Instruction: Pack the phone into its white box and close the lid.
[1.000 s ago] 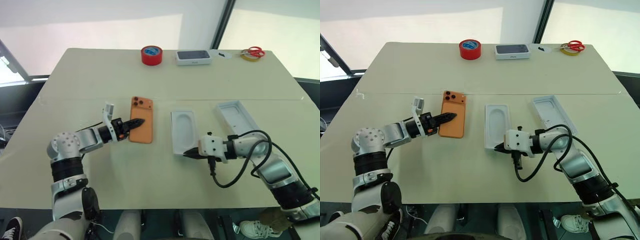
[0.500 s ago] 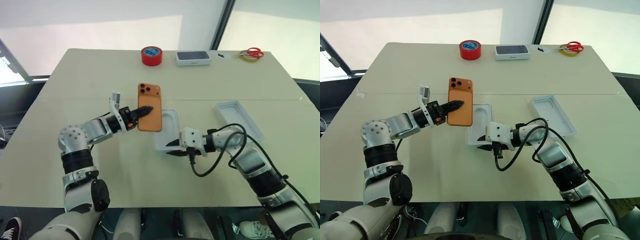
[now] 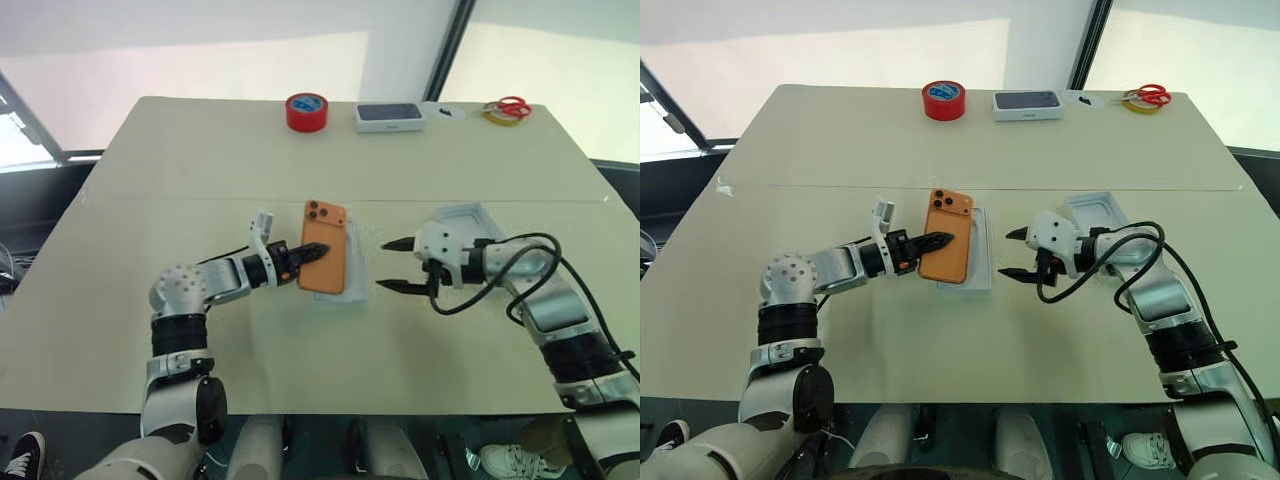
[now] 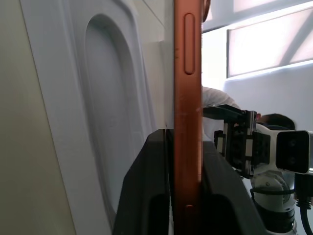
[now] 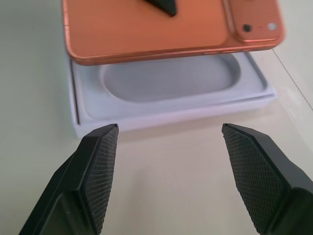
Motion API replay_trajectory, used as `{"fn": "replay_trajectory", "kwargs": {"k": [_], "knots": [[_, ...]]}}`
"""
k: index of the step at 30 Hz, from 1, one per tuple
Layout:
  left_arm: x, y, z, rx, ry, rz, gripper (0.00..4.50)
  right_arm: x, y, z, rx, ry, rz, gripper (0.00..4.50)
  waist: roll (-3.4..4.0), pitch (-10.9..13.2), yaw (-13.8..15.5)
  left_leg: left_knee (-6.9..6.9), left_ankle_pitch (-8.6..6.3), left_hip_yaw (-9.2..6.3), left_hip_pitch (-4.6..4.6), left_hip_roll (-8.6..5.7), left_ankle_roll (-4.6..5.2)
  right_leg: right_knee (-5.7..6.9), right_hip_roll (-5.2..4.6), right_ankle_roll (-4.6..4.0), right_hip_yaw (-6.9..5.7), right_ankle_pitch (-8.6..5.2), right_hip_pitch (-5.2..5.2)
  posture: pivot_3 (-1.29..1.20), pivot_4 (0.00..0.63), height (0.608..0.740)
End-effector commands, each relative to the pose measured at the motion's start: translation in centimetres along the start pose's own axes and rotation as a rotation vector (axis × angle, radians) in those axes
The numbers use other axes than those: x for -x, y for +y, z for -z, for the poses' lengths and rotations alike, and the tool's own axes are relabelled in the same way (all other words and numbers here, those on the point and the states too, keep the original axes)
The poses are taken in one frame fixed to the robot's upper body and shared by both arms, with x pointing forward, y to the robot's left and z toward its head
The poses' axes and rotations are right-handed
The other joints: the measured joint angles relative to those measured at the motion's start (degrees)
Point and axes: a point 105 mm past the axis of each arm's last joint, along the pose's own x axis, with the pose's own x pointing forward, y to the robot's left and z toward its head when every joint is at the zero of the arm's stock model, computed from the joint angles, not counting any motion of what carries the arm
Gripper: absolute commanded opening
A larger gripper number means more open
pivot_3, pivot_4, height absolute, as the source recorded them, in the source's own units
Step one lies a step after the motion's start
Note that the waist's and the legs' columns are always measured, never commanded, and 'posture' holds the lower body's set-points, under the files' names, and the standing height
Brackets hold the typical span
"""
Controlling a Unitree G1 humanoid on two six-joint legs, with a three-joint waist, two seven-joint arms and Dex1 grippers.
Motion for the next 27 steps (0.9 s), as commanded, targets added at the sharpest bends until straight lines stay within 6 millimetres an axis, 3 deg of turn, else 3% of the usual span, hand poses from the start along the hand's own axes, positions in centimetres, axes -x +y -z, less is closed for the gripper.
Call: {"fn": "replay_trajectory", "kwargs": {"k": [1,3,12,22,25,27], "knots": [[-0.7,-0.9,-1.0,-0.043,-0.034,0.004,2.37,0.2,-1.4,-1.7,0.078,-0.043,0.048,3.57,0.00,0.0,0.1,0.00,0.00,0.00,0.00,0.00,0.01,0.00,0.00,0.00,0.00,0.00,0.00,0.00,0.150,0.740],[-1.0,-1.0,-0.7,-0.070,-0.008,-0.022,3.32,-0.1,-1.2,-1.9,0.078,-0.052,0.043,3.57,0.01,0.0,0.1,0.03,0.00,-0.01,0.02,0.00,0.00,0.00,0.01,0.00,-0.01,0.00,0.05,0.00,0.150,0.740],[0.7,-2.6,0.0,-0.191,0.137,-0.075,3.32,-0.9,-0.8,-1.9,0.078,-0.066,0.026,3.57,0.01,0.0,0.2,0.11,-0.05,-0.02,0.06,-0.01,0.04,0.00,0.00,0.01,-0.01,0.00,0.15,0.00,0.150,0.740],[3.2,-1.8,-3.9,-0.330,-0.035,-0.184,3.32,-1.3,-0.6,-1.7,0.072,-0.069,0.029,3.57,0.03,0.0,0.3,0.10,-0.12,-0.02,0.05,-0.01,-0.08,-0.01,-0.01,0.00,-0.01,0.00,0.13,0.00,0.150,0.740],[4.0,-1.1,-4.2,-0.442,-0.054,-0.224,2.46,-1.3,-1.3,-1.5,0.069,-0.054,0.058,2.66,0.03,0.0,0.1,0.09,-0.12,-0.01,0.05,-0.01,-0.08,-0.01,-0.03,-0.01,0.00,0.00,0.12,0.00,0.150,0.740],[4.4,-0.1,-3.9,-0.602,-0.022,-0.281,1.49,-1.3,-1.7,-1.3,0.100,-0.036,0.083,1.63,0.05,0.0,-0.2,0.02,-0.13,0.01,0.06,-0.01,-0.10,-0.02,-0.03,-0.04,0.02,-0.01,0.09,0.00,0.150,0.740]]}}
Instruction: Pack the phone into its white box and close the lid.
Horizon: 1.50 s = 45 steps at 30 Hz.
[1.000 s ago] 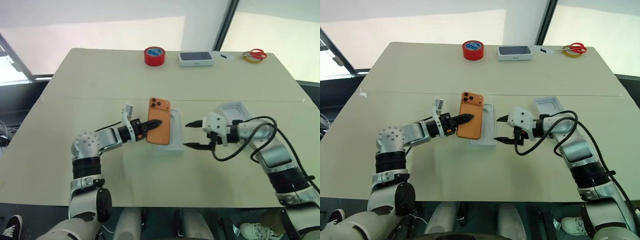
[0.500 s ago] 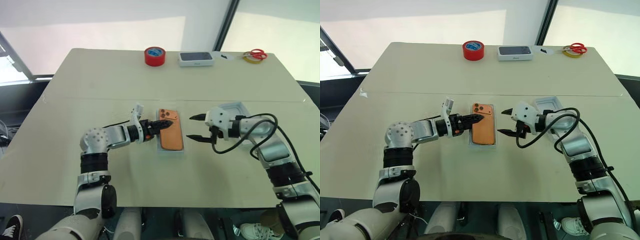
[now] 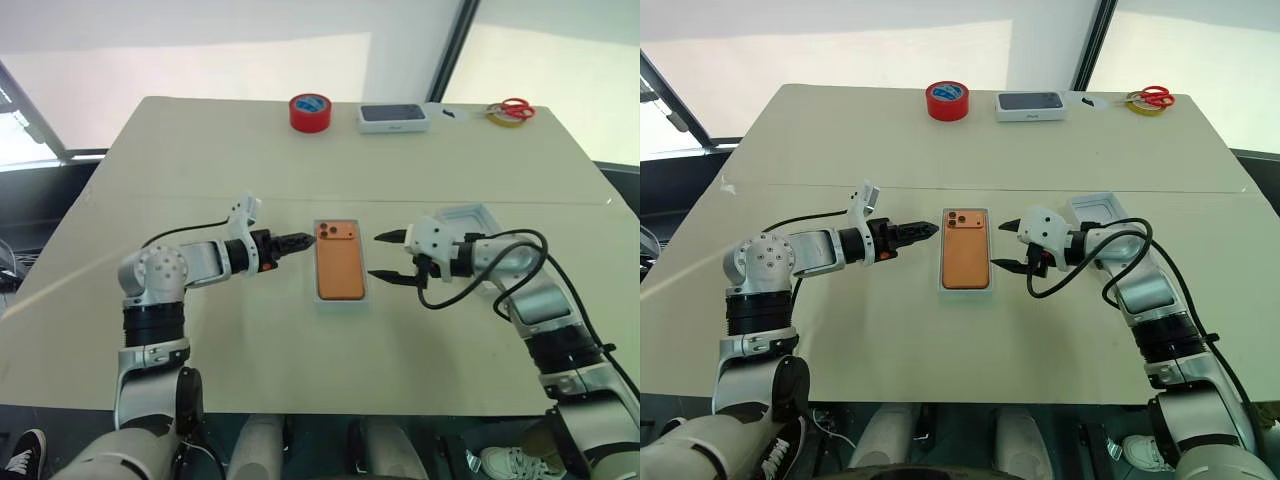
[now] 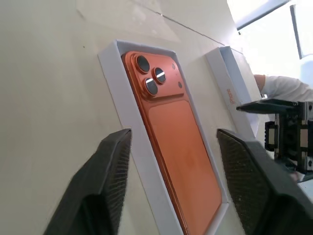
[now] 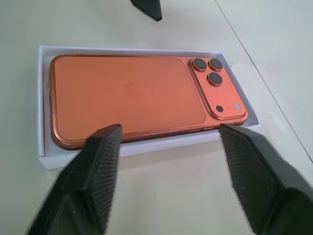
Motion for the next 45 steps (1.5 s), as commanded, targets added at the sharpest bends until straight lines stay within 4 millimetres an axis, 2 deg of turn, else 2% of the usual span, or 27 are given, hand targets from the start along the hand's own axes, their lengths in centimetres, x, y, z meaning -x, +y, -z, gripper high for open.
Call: {"fn": "replay_trajectory", "kwargs": {"k": [1,2,3,5,10,13,15,20,23,28,31,35,37,39,45], "knots": [[0.3,0.4,0.1,-0.244,-0.002,-0.030,0.94,0.2,-1.2,-0.5,0.065,0.006,0.052,1.10,0.02,0.0,-0.6,-0.06,0.01,0.02,0.00,0.00,-0.01,0.00,0.00,-0.04,0.02,-0.02,-0.03,0.00,0.150,0.740],[0.2,0.8,0.4,-0.274,0.011,-0.041,0.33,0.1,-1.2,0.0,0.073,0.029,0.055,0.46,0.02,0.0,-0.7,-0.11,0.02,0.03,0.00,0.00,-0.03,-0.02,-0.01,-0.18,0.03,-0.09,-0.05,0.00,0.150,0.740],[0.0,1.0,0.7,-0.318,0.029,-0.053,0.00,-0.1,-1.2,0.4,0.087,0.051,0.062,0.03,0.02,0.0,-0.7,-0.15,0.03,0.03,-0.01,0.00,-0.04,-0.04,-0.01,-0.19,0.02,-0.10,-0.08,0.00,0.150,0.740],[-0.5,1.5,1.3,-0.370,0.062,-0.070,0.00,-0.5,-1.0,1.0,0.106,0.076,0.061,0.03,0.02,0.0,-0.7,-0.17,0.02,0.03,-0.05,0.00,-0.04,-0.07,-0.05,-0.22,0.02,-0.11,-0.13,0.00,0.150,0.740],[-3.6,0.4,3.8,-0.408,0.148,0.016,0.00,-1.5,0.3,1.9,0.125,0.101,0.022,0.03,0.03,0.0,-0.6,-0.16,0.02,0.04,-0.08,-0.02,-0.03,-0.09,-0.10,-0.23,0.04,-0.11,-0.15,0.00,0.150,0.740],[-6.2,-2.4,5.5,-0.376,0.194,0.164,0.00,-1.0,0.1,2.3,0.122,0.114,0.025,0.03,0.04,0.0,-0.3,-0.10,0.01,0.04,-0.09,-0.04,0.01,-0.09,-0.11,-0.23,0.03,-0.11,-0.10,0.00,0.150,0.740],[-7.7,-4.1,5.7,-0.398,0.205,0.232,0.00,-0.1,-0.6,2.9,0.112,0.138,0.044,0.03,0.04,0.0,0.4,-0.01,-0.03,0.04,-0.08,-0.06,0.09,-0.10,-0.12,-0.23,0.02,-0.11,-0.04,0.00,0.150,0.740],[-11.6,-8.9,5.4,-0.437,0.189,0.362,0.00,3.5,-2.0,5.2,0.100,0.241,0.084,0.03,0.07,0.0,1.6,0.22,-0.10,0.06,-0.10,-0.15,0.26,-0.34,-0.27,-0.30,-0.04,-0.08,0.19,0.00,0.150,0.740],[-13.2,-10.5,6.1,-0.472,0.208,0.398,0.00,5.9,-2.0,6.3,0.075,0.295,0.087,0.03,0.07,0.0,1.8,0.25,-0.24,0.18,-0.14,-0.18,0.52,-0.72,-0.30,-0.35,0.00,-0.03,0.31,0.00,0.150,0.740],[-14.1,-10.1,6.2,-0.508,0.204,0.388,0.00,7.7,-1.8,6.8,0.073,0.334,0.109,0.03,0.11,0.0,0.6,0.12,-0.26,0.27,-0.14,-0.13,0.76,-0.78,-0.25,-0.05,0.00,0.07,0.26,0.00,0.150,0.740],[-14.1,-9.3,6.2,-0.510,0.201,0.365,0.00,7.8,-1.6,6.8,0.065,0.333,0.113,0.03,0.19,0.0,0.4,0.12,-0.23,0.23,-0.10,-0.05,0.74,-0.74,-0.14,-0.02,-0.03,0.06,0.29,0.00,0.150,0.740],[-14.3,-8.3,5.2,-0.479,0.150,0.306,0.00,7.6,-0.5,6.3,-0.006,0.299,0.070,0.03,0.22,0.0,0.4,0.27,-0.21,0.19,-0.04,-0.05,0.73,-0.71,-0.13,-0.04,-0.03,0.06,0.42,0.00,0.150,0.740],[-14.2,-8.3,5.3,-0.466,0.152,0.314,0.00,7.7,-1.5,6.4,0.063,0.316,0.137,0.03,0.22,0.0,0.2,0.33,-0.21,0.20,-0.04,-0.05,0.74,-0.71,-0.13,0.00,0.00,0.08,0.43,0.00,0.150,0.740],[-14.1,-8.4,5.7,-0.466,0.156,0.322,0.00,7.8,-1.4,7.0,0.029,0.335,0.124,0.03,0.23,0.0,0.2,0.35,-0.21,0.21,-0.05,-0.06,0.74,-0.71,-0.14,0.06,0.02,0.12,0.43,0.00,0.150,0.740],[-13.4,-7.8,6.1,-0.464,0.150,0.309,0.00,7.9,-2.4,6.7,0.078,0.340,0.151,0.03,0.25,0.0,0.3,0.30,-0.21,0.20,-0.06,-0.06,0.73,-0.71,-0.14,0.10,0.01,0.14,0.40,0.00,0.150,0.740]]}}
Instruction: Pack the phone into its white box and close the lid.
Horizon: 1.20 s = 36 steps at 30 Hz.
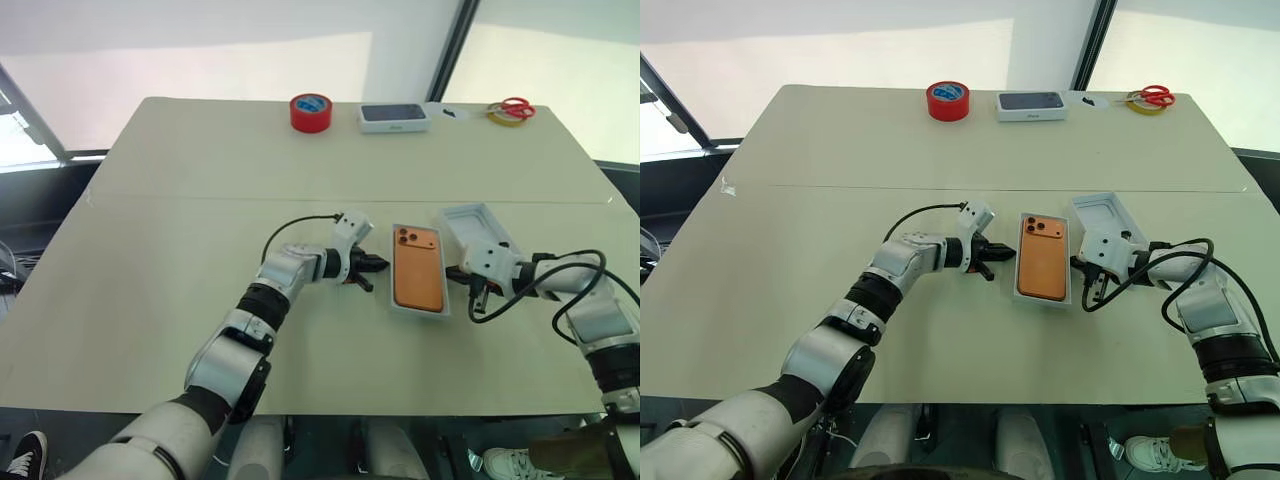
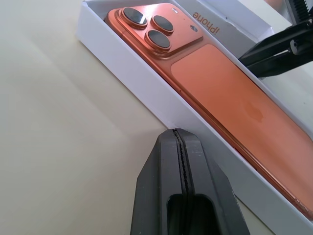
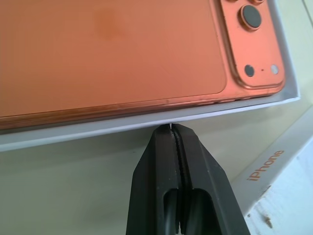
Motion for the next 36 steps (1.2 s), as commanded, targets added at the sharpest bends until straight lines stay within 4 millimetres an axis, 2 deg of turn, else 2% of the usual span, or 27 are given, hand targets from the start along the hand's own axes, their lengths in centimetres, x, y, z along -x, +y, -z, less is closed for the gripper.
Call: {"fn": "replay_trajectory", "kwargs": {"k": [1,13,15,16,18,21,24,25,28,30,33,36], "knots": [[0.2,-0.6,-0.7,-0.017,-0.025,0.018,0.00,0.3,-1.3,-1.3,0.063,-0.030,0.036,0.03,0.01,0.0,0.0,-0.01,0.00,0.00,0.00,0.00,0.00,0.00,0.00,0.00,0.00,0.00,0.00,0.00,0.150,0.740],[2.2,0.3,-1.6,-0.079,-0.077,-0.033,0.00,0.2,-2.0,-1.4,0.091,-0.045,0.066,0.03,0.04,0.0,-0.1,0.00,0.01,0.00,0.01,0.00,0.00,0.01,0.00,0.02,0.00,0.01,0.01,0.00,0.150,0.740],[3.1,0.1,-2.6,-0.065,-0.131,-0.008,0.00,0.6,-3.3,-2.2,0.052,-0.081,0.123,0.03,0.05,0.0,-0.1,0.00,0.01,0.00,0.01,0.00,-0.01,0.02,0.01,0.03,-0.01,0.01,0.01,0.00,0.150,0.740],[3.9,-0.3,-3.4,-0.042,-0.171,0.037,0.25,1.1,-3.8,-2.9,-0.073,-0.137,0.118,0.27,0.08,0.0,-0.2,0.00,0.02,0.00,0.01,0.00,-0.01,0.03,0.01,0.03,-0.01,0.02,0.01,0.00,0.150,0.740],[5.1,-0.9,-4.3,-0.076,-0.211,0.087,0.85,1.9,-4.1,-4.0,-0.181,-0.206,0.091,0.88,0.11,0.1,-0.3,0.02,0.03,0.00,0.01,0.01,-0.03,0.06,0.01,0.04,0.00,0.02,0.00,0.00,0.150,0.740],[7.9,0.2,-5.1,-0.267,-0.236,0.031,2.33,2.7,-5.0,-3.4,-0.148,-0.129,0.207,2.40,0.14,0.0,-0.4,0.00,0.03,-0.02,0.06,0.02,-0.05,0.07,0.01,0.04,-0.03,0.02,0.05,0.00,0.150,0.740],[10.5,0.0,-5.0,-0.374,-0.259,0.082,3.83,2.8,-4.7,-2.6,-0.192,-0.054,0.263,3.86,0.24,0.0,-0.6,-0.08,-0.01,-0.01,0.08,0.02,-0.16,0.06,0.00,0.03,-0.01,0.02,0.02,0.00,0.150,0.740],[11.0,0.0,-4.9,-0.410,-0.255,0.089,3.91,2.8,-4.5,-2.4,-0.205,-0.035,0.276,4.40,0.24,0.0,-0.6,-0.12,-0.02,-0.02,0.08,0.03,-0.16,0.04,-0.01,0.02,-0.01,0.01,0.02,0.00,0.150,0.740],[13.3,0.4,-4.5,-0.483,-0.281,0.100,3.91,2.9,-4.5,-1.3,-0.300,0.040,0.345,4.49,0.25,0.0,-0.6,-0.11,-0.04,-0.01,0.03,0.00,-0.19,0.01,-0.07,-0.03,-0.01,-0.01,-0.01,0.00,0.150,0.740],[14.6,0.5,-4.2,-0.550,-0.287,0.108,3.91,2.9,-4.1,-0.6,-0.373,0.111,0.332,4.49,0.25,0.0,-1.0,-0.08,-0.05,0.01,0.00,-0.01,-0.19,0.01,-0.10,-0.20,0.00,-0.09,-0.03,0.00,0.150,0.740],[16.0,0.3,-3.7,-0.607,-0.295,0.137,3.91,3.1,-4.5,-0.6,-0.413,0.171,0.343,4.49,0.31,0.0,-1.2,-0.09,-0.05,0.01,0.02,0.00,-0.20,0.01,-0.11,-0.23,0.00,-0.09,-0.03,0.00,0.150,0.740],[16.8,-0.3,-3.2,-0.638,-0.299,0.177,3.91,3.0,-4.4,-1.4,-0.579,0.169,0.283,4.49,0.34,0.0,-1.2,-0.14,-0.05,0.02,-0.01,0.00,-0.19,0.01,-0.11,-0.23,0.01,-0.09,-0.12,0.00,0.150,0.740]]}}
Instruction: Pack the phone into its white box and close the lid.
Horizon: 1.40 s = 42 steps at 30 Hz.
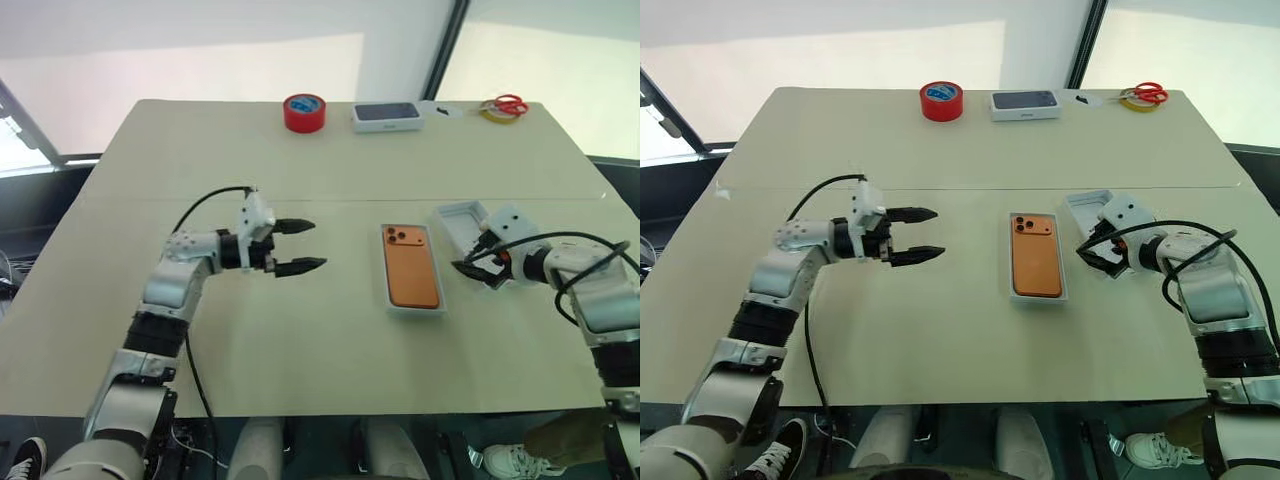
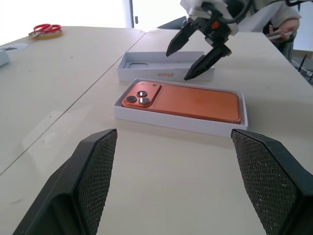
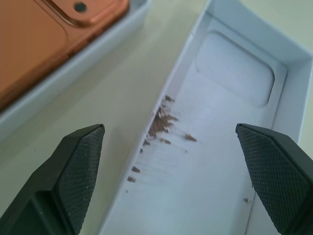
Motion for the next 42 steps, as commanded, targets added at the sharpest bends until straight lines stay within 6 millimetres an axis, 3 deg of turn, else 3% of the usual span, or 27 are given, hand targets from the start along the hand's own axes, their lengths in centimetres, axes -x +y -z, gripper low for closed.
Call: {"fn": "replay_trajectory", "kwargs": {"k": [1,7,11,16,19,26,30,33,36,37,39,42], "knots": [[0.7,-1.2,-1.6,-0.098,-0.054,0.065,3.91,1.0,-0.1,-2.2,-0.128,0.014,-0.050,4.49,0.03,0.0,-0.1,-0.01,0.00,0.01,-0.01,0.00,0.00,0.00,0.00,0.00,0.00,0.00,-0.02,0.00,0.150,0.740],[1.1,-2.2,-1.1,-0.159,-0.028,0.088,3.91,0.8,0.3,-2.1,-0.246,0.156,-0.104,4.49,0.05,0.0,0.1,-0.07,0.00,0.02,-0.03,0.02,0.00,0.01,0.00,-0.01,0.01,0.00,-0.08,0.00,0.150,0.740],[1.2,-2.1,-1.0,-0.145,-0.031,0.043,3.91,1.1,1.7,-2.5,-0.317,0.224,-0.177,4.49,0.06,0.0,-0.1,-0.06,-0.01,0.07,-0.15,-0.01,0.02,0.00,-0.05,-0.01,0.06,0.00,-0.20,0.00,0.150,0.740],[1.4,-2.8,-0.6,-0.131,-0.037,0.002,3.91,1.1,2.2,-2.0,-0.306,0.288,-0.160,4.49,0.06,0.0,-0.2,-0.18,-0.02,0.09,-0.17,-0.01,0.04,0.00,-0.05,0.02,0.07,0.01,-0.31,0.00,0.150,0.740],[1.3,-3.1,-0.3,-0.127,-0.037,-0.017,3.91,0.8,2.1,-1.8,-0.291,0.302,-0.144,3.65,0.07,0.0,-0.2,-0.18,-0.02,0.10,-0.18,0.00,0.04,0.01,-0.05,0.01,0.07,0.01,-0.32,0.00,0.150,0.740],[1.1,-3.4,-0.5,-0.129,-0.055,-0.050,3.91,-0.4,2.3,0.4,-0.296,0.355,-0.092,0.04,0.03,0.0,-0.2,-0.11,-0.02,0.12,-0.14,0.00,0.04,0.01,-0.05,-0.01,0.08,0.00,-0.26,0.00,0.150,0.740],[1.3,-3.2,-0.5,-0.111,-0.051,-0.053,3.91,-0.6,2.2,0.1,-0.323,0.338,-0.073,0.01,-0.02,-0.1,-0.3,-0.07,-0.02,0.11,-0.03,0.00,0.04,0.01,-0.05,-0.02,0.08,0.00,-0.12,0.00,0.150,0.740],[1.3,-2.8,-0.5,-0.085,-0.056,-0.056,3.12,-0.6,0.5,-0.7,-0.327,0.291,0.000,0.00,-0.04,-0.1,-0.4,-0.05,-0.03,0.11,-0.01,0.00,0.03,0.00,-0.05,-0.03,0.08,0.00,-0.08,0.00,0.150,0.740],[1.0,-2.5,-0.6,-0.078,-0.059,-0.064,1.58,-0.6,-0.9,-2.0,-0.369,0.220,0.059,0.00,-0.02,-0.1,-0.3,-0.05,-0.03,0.12,-0.02,0.00,0.03,-0.01,-0.05,-0.04,0.08,0.01,-0.10,0.00,0.150,0.740],[0.9,-2.4,-0.6,-0.072,-0.060,-0.066,0.92,-0.6,-1.3,-3.5,-0.341,0.130,0.068,0.00,-0.01,-0.1,-0.3,-0.06,-0.03,0.13,-0.06,0.00,0.03,-0.01,-0.05,-0.03,0.08,0.01,-0.14,0.00,0.150,0.740],[0.7,-2.2,-0.6,-0.063,-0.066,-0.075,0.08,-0.2,-2.0,-5.8,-0.268,-0.011,0.096,0.00,0.06,0.0,-0.2,-0.09,-0.02,0.15,-0.15,-0.01,0.04,0.00,-0.05,0.00,0.08,0.03,-0.24,0.00,0.150,0.740],[0.4,-1.8,-0.7,-0.057,-0.079,-0.104,0.02,0.2,-1.3,-8.1,-0.256,-0.170,0.060,0.00,0.09,0.0,0.0,-0.18,0.07,0.22,-0.29,-0.01,0.20,0.05,-0.03,0.23,0.09,0.15,-0.47,0.00,0.150,0.740]]}}
